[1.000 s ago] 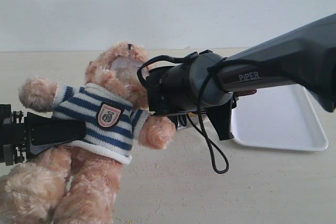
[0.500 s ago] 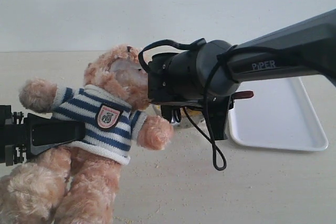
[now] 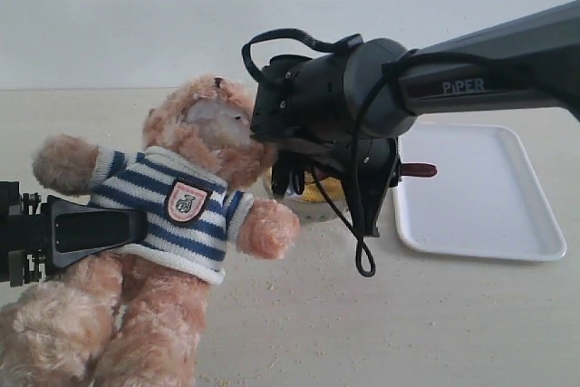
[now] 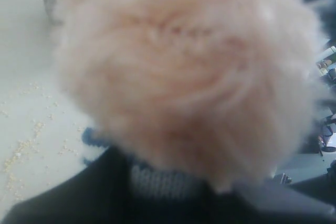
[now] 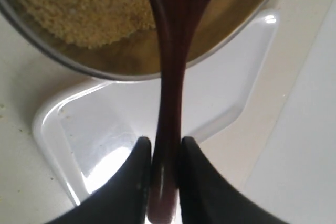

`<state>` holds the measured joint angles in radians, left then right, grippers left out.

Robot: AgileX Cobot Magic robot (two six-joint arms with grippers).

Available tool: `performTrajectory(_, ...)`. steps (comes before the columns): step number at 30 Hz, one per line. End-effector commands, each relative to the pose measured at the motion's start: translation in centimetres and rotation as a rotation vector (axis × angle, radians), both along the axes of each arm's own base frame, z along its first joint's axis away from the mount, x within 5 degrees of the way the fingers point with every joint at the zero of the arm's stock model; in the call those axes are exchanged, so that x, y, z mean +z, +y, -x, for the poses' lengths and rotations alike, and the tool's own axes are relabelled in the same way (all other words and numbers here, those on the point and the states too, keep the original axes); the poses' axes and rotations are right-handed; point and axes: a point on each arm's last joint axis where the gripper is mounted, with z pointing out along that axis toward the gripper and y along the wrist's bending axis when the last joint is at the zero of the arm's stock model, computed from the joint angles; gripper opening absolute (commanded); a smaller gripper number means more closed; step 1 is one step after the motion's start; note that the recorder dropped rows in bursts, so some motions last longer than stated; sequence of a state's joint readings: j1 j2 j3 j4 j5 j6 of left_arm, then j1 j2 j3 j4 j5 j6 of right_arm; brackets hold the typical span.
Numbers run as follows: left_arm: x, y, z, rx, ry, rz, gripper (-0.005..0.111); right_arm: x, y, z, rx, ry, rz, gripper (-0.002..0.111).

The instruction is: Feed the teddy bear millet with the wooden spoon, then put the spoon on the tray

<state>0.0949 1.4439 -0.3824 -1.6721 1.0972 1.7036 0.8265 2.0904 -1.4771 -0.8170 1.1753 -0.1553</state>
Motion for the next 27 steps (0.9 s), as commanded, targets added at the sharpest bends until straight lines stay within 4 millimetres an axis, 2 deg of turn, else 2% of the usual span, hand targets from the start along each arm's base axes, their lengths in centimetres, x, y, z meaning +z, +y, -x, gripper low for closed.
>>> performTrajectory(1,0.1,0.0,0.0,-0.006,-0.007,0.016,0.005,1.3,-1.4,-0.5,-0.082,0.031,-0.049,0.0)
performTrajectory(6,0.2,0.0,0.0,-0.002,-0.007,0.02,0.005,1.5,-1.8,-0.2,-0.111,0.102,-0.108,0.0)
performTrajectory(16,0.2,-0.1,0.1,-0.012,-0.006,0.025,0.005,2.2,-1.5,-0.1,-0.101,0.133,-0.123,0.0)
performTrajectory(27,0.3,-0.1,0.1,-0.017,-0.009,0.035,0.005,6.9,-1.9,1.5,-0.082,0.14,-0.271,0.0)
